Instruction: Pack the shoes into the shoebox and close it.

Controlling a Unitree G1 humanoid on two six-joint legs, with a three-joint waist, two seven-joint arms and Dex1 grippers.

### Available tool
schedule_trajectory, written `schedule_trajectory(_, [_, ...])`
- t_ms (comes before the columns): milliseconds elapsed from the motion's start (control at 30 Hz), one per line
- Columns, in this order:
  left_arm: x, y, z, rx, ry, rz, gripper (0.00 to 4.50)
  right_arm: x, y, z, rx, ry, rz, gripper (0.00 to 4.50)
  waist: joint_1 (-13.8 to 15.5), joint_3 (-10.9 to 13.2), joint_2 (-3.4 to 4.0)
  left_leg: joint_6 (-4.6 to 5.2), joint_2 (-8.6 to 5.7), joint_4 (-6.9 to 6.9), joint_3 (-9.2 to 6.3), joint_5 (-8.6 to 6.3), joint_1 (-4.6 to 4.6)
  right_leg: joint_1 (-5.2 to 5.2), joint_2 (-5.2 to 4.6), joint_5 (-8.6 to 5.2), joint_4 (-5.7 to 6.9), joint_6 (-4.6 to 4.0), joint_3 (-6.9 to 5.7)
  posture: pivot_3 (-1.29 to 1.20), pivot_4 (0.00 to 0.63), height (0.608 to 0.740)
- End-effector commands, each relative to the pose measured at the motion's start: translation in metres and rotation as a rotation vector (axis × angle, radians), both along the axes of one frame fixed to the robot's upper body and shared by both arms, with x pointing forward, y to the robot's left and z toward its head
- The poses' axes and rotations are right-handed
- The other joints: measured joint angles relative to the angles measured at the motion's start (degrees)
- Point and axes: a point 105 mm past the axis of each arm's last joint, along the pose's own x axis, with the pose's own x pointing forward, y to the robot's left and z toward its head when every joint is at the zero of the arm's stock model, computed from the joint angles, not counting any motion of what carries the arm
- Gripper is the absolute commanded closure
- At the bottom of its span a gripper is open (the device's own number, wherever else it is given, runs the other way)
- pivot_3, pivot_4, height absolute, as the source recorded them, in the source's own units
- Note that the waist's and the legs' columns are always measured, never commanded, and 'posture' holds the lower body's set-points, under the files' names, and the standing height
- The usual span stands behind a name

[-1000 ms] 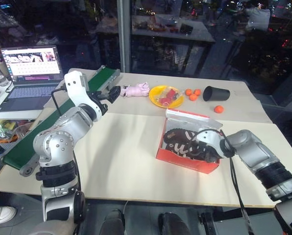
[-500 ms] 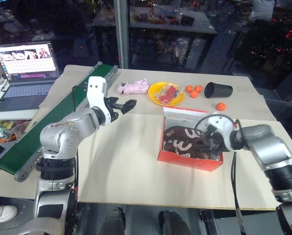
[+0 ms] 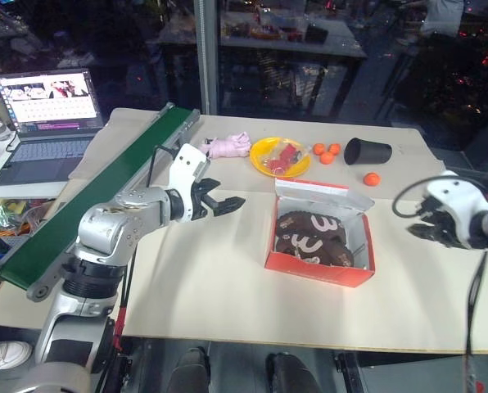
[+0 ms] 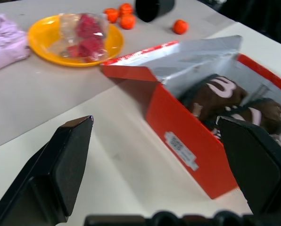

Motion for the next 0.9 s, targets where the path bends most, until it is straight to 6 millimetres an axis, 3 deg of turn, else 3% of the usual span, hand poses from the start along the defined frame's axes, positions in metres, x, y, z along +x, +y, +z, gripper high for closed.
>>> schedule_trajectory(33, [-0.003, -0.008, 0.019, 0.013, -0.081, -0.048, 0.00, 0.003, 0.010, -0.016, -0.009, -0.022, 0.046, 4.15, -0.5, 0.0, 0.01, 0.01, 0.01, 0.01, 0.00, 0.00, 0.03, 0.01, 0.01, -0.01, 0.01, 0.06, 0.01, 0.00, 0.150, 0.736])
schedule_trajectory(67, [-0.003, -0.009, 0.020, 0.018, -0.085, -0.052, 0.00, 0.003, 0.017, -0.028, 0.000, -0.003, 0.065, 4.44, -0.6, 0.0, 0.01, 0.01, 0.01, 0.02, 0.00, 0.01, 0.08, 0.05, 0.02, 0.01, 0.01, 0.11, 0.02, 0.00, 0.150, 0.736])
schedule_trajectory(267, [-0.002, -0.007, 0.027, 0.034, -0.101, -0.050, 0.00, 0.023, 0.065, -0.075, 0.105, 0.049, 0.161, 4.44, -1.1, 0.0, 0.09, 0.02, 0.01, 0.02, -0.04, 0.01, 0.28, 0.24, 0.05, 0.04, 0.02, 0.23, 0.04, 0.00, 0.150, 0.736])
schedule_trajectory(333, [-0.001, -0.005, 0.029, 0.036, -0.105, -0.046, 0.00, 0.027, 0.082, -0.080, 0.152, 0.058, 0.193, 4.44, -1.1, 0.0, 0.13, 0.03, 0.00, 0.02, -0.04, 0.02, 0.26, 0.23, 0.04, 0.09, 0.02, 0.31, 0.05, 0.00, 0.150, 0.736])
schedule_trajectory(467, [0.002, 0.003, 0.031, 0.054, -0.113, -0.016, 0.00, 0.026, 0.135, -0.076, 0.350, 0.082, 0.322, 4.44, -0.9, 0.1, 0.15, 0.05, 0.01, -0.03, -0.07, 0.03, 0.23, 0.19, 0.09, 0.14, 0.06, 0.43, 0.03, 0.00, 0.150, 0.736])
schedule_trajectory(667, [0.005, 0.004, 0.032, 0.061, -0.117, -0.011, 0.00, 0.014, 0.225, -0.047, 0.661, 0.101, 0.574, 4.44, -1.6, 0.1, 0.17, 0.05, 0.04, -0.03, -0.15, 0.03, 0.26, 0.19, 0.15, 0.15, 0.19, 0.44, 0.02, 0.00, 0.150, 0.736])
schedule_trajectory(800, [0.007, 0.004, 0.034, 0.071, -0.128, -0.009, 0.00, 0.015, 0.260, -0.033, 0.776, 0.094, 0.626, 4.44, -1.6, 0.1, 0.17, 0.05, 0.04, -0.02, -0.17, 0.03, 0.26, 0.22, 0.14, 0.15, 0.18, 0.42, -0.02, 0.00, 0.150, 0.736])
schedule_trajectory(900, [0.007, 0.004, 0.036, 0.069, -0.132, -0.007, 0.00, 0.015, 0.262, -0.034, 0.757, 0.099, 0.619, 4.44, -1.1, 0.1, 0.18, 0.05, 0.04, -0.04, -0.17, 0.03, 0.18, 0.17, 0.14, 0.29, 0.18, 0.18, -0.05, 0.00, 0.150, 0.736])
